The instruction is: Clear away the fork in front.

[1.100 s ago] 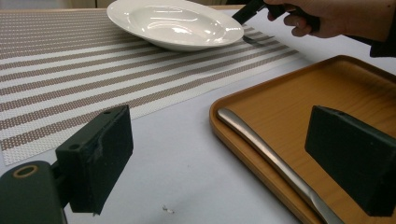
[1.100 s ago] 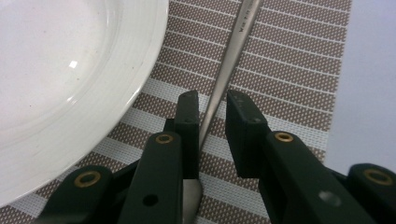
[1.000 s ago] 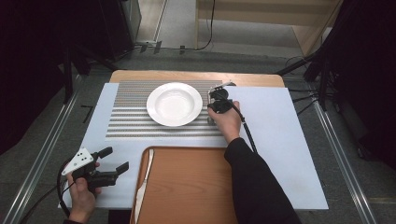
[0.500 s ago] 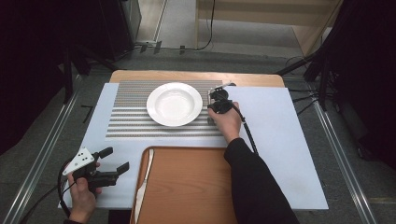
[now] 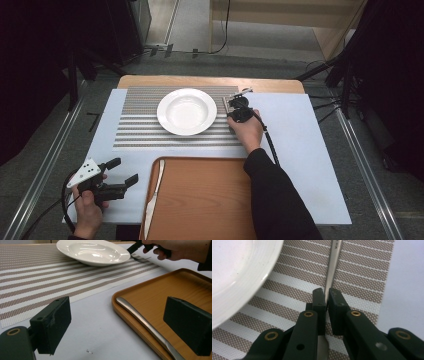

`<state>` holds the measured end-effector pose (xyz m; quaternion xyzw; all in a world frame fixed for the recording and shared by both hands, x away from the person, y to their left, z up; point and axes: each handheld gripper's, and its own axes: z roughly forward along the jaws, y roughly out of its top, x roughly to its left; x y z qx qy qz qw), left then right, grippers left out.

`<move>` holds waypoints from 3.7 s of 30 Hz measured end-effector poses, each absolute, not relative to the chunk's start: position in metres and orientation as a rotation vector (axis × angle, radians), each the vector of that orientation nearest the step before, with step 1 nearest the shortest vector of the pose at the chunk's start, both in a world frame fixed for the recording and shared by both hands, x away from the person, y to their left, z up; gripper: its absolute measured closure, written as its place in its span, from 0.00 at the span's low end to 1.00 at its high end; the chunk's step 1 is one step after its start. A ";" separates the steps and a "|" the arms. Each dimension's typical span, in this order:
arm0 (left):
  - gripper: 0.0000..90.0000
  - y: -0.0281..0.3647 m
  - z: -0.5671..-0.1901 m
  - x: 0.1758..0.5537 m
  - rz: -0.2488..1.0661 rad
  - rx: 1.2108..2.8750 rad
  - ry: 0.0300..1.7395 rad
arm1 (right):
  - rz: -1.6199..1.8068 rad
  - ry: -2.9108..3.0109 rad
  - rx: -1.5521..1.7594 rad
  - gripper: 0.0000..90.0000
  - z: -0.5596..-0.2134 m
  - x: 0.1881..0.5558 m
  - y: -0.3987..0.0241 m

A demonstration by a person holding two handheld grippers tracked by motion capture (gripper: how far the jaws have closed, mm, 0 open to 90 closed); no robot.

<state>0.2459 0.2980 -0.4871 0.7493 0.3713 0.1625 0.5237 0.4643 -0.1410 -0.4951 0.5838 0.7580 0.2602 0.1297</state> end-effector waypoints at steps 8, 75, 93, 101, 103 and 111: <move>0.08 0.297 -0.487 0.246 0.391 1.799 0.889 | 0.715 2.247 1.635 0.93 -0.494 0.457 -0.149; 0.08 0.247 -0.446 0.257 0.431 1.776 0.806 | 1.098 2.204 1.391 0.94 -0.465 0.400 -0.170; 0.08 0.207 -0.435 0.273 0.330 1.757 0.773 | 1.283 2.192 1.260 0.94 -0.447 0.349 -0.164; 0.11 0.190 -0.434 0.278 0.280 1.773 0.779 | 1.350 2.186 1.210 0.94 -0.444 0.326 -0.164; 0.16 0.186 -0.435 0.279 0.276 1.771 0.786 | 1.361 2.187 1.201 0.94 -0.444 0.322 -0.164; 0.16 0.177 -0.432 0.280 0.221 1.760 0.766 | 1.411 2.173 1.161 0.94 -0.443 0.303 -0.166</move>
